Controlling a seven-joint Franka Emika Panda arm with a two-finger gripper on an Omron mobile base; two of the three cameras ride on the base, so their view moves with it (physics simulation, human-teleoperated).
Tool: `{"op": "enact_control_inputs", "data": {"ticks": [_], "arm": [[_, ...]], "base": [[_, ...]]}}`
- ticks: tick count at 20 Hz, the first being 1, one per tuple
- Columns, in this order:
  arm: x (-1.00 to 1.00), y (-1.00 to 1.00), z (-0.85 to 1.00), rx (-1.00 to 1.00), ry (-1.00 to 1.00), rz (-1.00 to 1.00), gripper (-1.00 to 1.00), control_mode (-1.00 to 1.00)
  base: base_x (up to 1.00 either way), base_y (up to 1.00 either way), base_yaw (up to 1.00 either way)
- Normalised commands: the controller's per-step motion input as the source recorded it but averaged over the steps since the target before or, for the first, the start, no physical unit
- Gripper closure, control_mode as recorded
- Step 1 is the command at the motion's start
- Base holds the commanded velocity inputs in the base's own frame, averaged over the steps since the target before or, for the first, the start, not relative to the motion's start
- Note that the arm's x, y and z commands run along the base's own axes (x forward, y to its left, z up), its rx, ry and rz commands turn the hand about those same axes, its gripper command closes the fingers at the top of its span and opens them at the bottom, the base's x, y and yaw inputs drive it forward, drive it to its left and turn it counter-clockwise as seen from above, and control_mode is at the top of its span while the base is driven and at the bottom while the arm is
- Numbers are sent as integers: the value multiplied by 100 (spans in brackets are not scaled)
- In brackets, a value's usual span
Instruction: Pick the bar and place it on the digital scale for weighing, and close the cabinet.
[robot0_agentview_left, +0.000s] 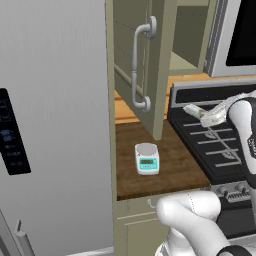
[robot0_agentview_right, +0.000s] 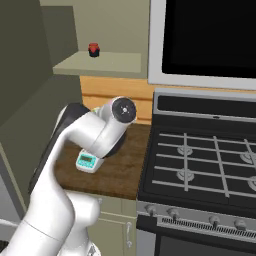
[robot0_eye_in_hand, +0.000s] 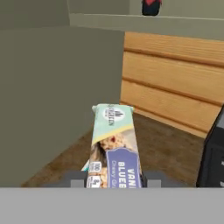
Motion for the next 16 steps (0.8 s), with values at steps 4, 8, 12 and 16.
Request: {"op": "enact_control_inputs", "data": {"ticks": [4,8,12,16], "arm": [[5,-8,-82,0,1,34,100,-100],[44,0,-79,0,0,31,100,-100],[58,3,-68,0,0,27,100,-100],[58,14,-61,0,0,24,100,-100]], "base": [[0,0,0],[0,0,0],[0,0,0],[0,0,0]]}}
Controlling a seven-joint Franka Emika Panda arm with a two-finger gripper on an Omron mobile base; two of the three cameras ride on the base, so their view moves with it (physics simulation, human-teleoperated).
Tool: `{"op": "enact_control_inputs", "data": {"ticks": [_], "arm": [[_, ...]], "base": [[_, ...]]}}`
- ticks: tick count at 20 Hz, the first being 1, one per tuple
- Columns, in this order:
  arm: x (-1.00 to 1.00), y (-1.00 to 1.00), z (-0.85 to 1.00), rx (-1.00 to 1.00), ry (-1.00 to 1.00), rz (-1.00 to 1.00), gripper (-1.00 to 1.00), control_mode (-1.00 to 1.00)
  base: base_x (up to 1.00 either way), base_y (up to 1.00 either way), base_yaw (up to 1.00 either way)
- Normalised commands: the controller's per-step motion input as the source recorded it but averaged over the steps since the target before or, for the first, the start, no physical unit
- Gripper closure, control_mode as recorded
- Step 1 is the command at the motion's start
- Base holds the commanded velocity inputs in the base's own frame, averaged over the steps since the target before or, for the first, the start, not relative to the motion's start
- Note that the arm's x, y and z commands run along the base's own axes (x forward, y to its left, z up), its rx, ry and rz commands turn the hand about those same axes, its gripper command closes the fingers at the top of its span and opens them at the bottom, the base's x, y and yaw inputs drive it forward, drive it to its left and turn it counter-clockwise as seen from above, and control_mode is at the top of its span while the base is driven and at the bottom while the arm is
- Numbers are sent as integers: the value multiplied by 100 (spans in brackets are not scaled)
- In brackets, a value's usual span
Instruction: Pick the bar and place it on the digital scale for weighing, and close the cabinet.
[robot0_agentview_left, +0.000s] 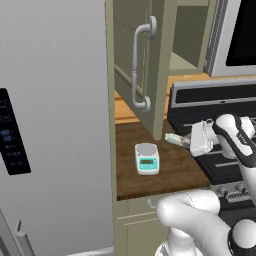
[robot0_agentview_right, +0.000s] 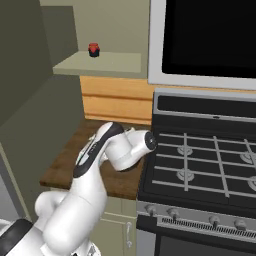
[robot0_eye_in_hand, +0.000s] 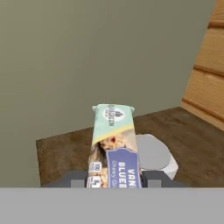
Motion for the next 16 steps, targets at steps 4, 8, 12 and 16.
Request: {"op": "enact_control_inputs", "data": {"ticks": [4,8,12,16], "arm": [[42,25,-34,0,0,18,100,-100],[22,48,-17,0,0,14,100,-100],[38,52,-18,0,2,11,100,-100],[52,51,-26,-1,0,8,100,-100]], "base": [[0,0,0],[0,0,0],[0,0,0],[0,0,0]]}}
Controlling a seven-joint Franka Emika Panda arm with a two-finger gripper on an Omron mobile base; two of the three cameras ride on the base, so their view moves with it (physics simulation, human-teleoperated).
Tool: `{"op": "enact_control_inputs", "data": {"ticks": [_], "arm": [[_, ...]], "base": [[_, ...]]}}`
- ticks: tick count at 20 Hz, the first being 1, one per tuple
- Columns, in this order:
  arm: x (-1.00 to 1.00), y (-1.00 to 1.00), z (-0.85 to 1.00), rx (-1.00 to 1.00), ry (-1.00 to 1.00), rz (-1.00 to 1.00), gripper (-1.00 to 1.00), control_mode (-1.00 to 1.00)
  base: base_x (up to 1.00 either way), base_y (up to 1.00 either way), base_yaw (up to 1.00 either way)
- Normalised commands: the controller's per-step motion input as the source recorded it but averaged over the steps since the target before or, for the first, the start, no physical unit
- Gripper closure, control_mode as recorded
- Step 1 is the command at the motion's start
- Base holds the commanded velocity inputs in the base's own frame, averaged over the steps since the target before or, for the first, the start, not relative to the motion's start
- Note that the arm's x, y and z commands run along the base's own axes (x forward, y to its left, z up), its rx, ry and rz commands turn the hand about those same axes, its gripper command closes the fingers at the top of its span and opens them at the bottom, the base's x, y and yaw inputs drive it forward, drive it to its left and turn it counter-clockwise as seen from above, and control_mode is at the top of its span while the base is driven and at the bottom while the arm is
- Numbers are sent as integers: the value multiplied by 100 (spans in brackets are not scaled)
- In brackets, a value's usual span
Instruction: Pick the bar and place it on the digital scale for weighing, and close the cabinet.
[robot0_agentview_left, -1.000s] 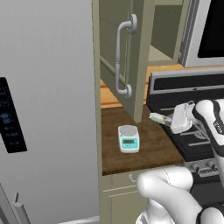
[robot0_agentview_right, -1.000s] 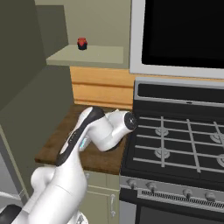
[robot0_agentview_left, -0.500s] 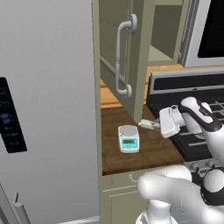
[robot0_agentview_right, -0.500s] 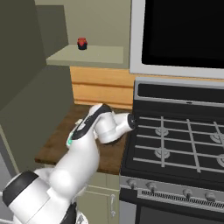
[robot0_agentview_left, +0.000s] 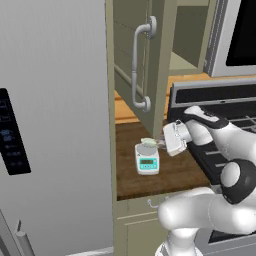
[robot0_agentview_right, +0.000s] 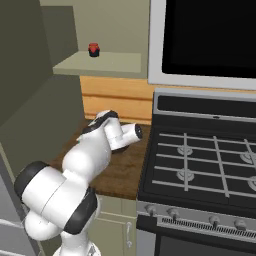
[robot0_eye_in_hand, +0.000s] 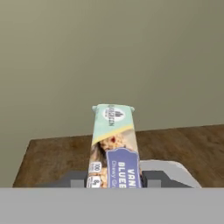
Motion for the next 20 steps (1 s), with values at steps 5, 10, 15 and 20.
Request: {"op": "enact_control_inputs", "data": {"ticks": [5,10,15,20], "arm": [[51,32,-25,0,0,1,100,-100],[57,2,-23,0,0,0,100,-100],[42,0,-30,0,0,0,100,-100],[25,0,-30,0,0,0,100,-100]], "base": [[0,0,0],[0,0,0],[0,0,0],[0,0,0]]}}
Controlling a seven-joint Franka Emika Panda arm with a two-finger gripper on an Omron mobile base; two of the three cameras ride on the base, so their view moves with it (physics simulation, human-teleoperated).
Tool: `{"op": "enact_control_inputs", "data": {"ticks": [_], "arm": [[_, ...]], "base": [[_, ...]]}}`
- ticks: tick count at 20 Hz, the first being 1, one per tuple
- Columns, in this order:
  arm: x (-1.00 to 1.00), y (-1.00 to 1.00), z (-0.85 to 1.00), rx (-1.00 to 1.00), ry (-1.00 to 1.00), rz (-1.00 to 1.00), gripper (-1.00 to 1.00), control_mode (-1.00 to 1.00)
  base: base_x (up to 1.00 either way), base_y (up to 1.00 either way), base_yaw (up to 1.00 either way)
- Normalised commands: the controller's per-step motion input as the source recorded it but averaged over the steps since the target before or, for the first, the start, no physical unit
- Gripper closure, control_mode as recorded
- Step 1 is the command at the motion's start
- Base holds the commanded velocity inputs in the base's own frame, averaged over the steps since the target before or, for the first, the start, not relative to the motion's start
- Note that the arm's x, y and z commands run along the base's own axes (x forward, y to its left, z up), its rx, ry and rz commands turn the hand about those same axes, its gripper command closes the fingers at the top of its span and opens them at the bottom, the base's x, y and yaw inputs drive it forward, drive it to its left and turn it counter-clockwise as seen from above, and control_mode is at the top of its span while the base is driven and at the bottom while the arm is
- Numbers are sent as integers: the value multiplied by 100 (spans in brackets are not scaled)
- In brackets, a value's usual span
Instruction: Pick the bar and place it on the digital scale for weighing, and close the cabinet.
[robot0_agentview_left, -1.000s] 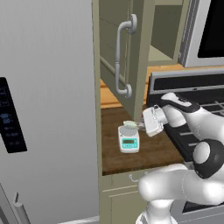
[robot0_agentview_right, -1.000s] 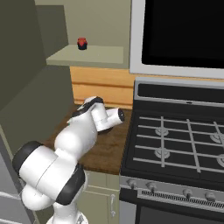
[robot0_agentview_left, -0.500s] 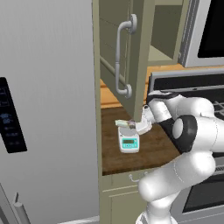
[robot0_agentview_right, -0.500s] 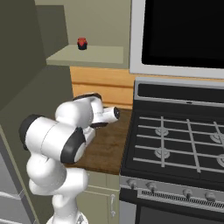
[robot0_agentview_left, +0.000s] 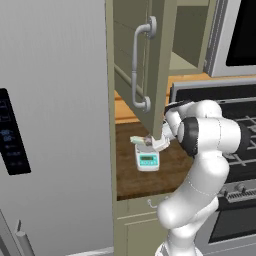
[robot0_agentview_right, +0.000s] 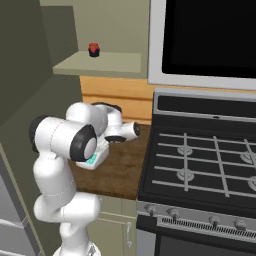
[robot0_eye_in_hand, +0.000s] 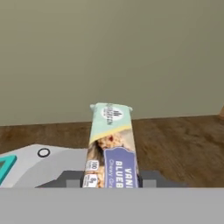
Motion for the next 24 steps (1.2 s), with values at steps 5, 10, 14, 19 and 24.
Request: {"op": "enact_control_inputs", "data": {"ticks": [5,10,14,19,24], "arm": [[16,0,-29,-1,0,0,100,-100],[-25,0,-7,0,0,3,100,-100],[-47,0,0,0,0,4,100,-100],[-16,0,-1,0,0,0,100,-100],[-1,5,-10,0,0,0,100,-100]], "base": [[0,0,0],[0,0,0],[0,0,0],[0,0,0],[0,0,0]]}}
